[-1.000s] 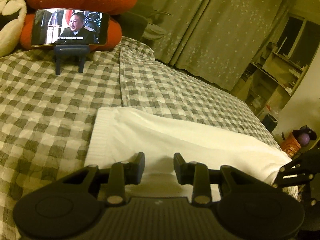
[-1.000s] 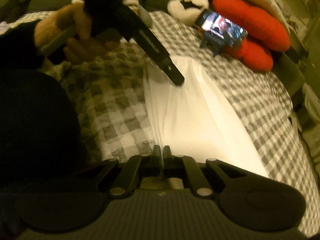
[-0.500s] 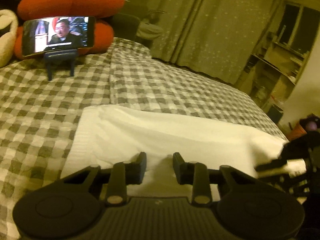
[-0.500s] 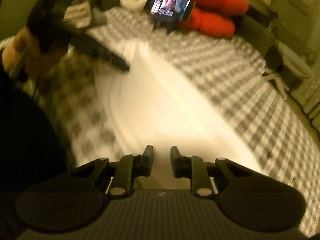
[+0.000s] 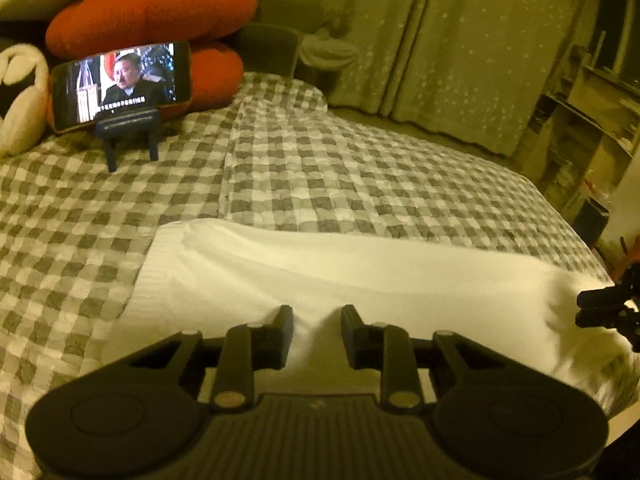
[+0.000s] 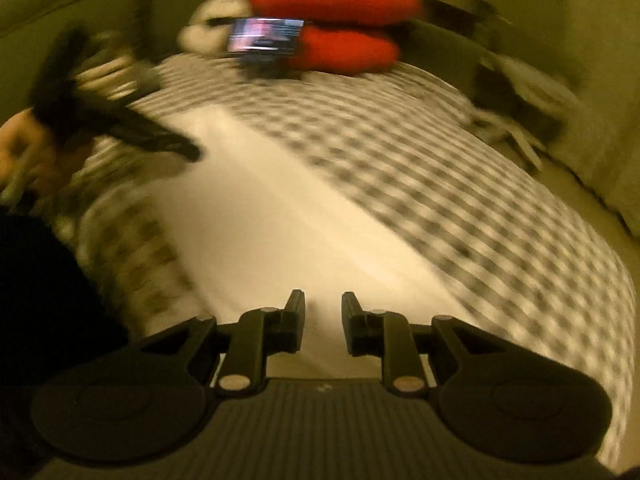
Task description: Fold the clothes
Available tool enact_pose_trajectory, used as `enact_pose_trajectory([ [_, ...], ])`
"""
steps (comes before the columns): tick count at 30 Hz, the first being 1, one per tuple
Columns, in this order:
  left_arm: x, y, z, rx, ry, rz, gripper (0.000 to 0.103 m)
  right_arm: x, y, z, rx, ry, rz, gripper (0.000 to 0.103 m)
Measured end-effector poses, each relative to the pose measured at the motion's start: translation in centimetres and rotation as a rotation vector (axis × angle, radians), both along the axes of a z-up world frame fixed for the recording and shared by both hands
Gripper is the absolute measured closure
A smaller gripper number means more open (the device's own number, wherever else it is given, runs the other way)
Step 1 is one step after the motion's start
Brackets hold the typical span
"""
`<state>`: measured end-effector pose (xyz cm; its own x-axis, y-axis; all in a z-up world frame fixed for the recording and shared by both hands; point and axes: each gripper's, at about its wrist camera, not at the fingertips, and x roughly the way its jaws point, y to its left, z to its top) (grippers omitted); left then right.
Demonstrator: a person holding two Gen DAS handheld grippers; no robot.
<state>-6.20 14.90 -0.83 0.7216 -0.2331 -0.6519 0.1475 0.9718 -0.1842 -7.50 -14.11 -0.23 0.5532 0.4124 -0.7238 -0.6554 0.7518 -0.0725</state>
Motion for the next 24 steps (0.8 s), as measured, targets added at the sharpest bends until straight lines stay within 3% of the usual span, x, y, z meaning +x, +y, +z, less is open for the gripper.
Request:
enact_pose_trajectory([
  [6, 2.7, -2.7, 4.0, 0.016, 0.034, -0.004, 0.077, 2.8, -4.0, 1.1, 0.104, 0.042, -0.295, 0.080],
  [11, 2.4, -7.3, 7.5, 0.029, 0.006, -0.095, 0.077, 2.5, -8.4, 4.2, 0.210, -0.007, -0.470, 0.076],
  [16, 1.5, -12.4, 9.1, -0.014, 0.014, -0.186, 0.077, 0.8, -12.5, 5.6, 0.247, -0.036, -0.607, 0.076],
  [18, 1.3, -14.5, 8.7, -0.041, 0.037, -0.218, 0.076, -0.1, -13.6, 5.8, 0.251, -0.038, -0.612, 0.076],
  [21, 1.2, -17.3, 7.0, -0.081, 0.056, -0.241, 0.075, -1.5, -14.4, 5.3, 0.257, -0.056, -0.528, 0.076],
  [24, 2.2, -18.7, 3.3, -0.122, 0.118, -0.220, 0.075, -2.6, -14.0, 2.9, 0.238, -0.066, -0.362, 0.076],
])
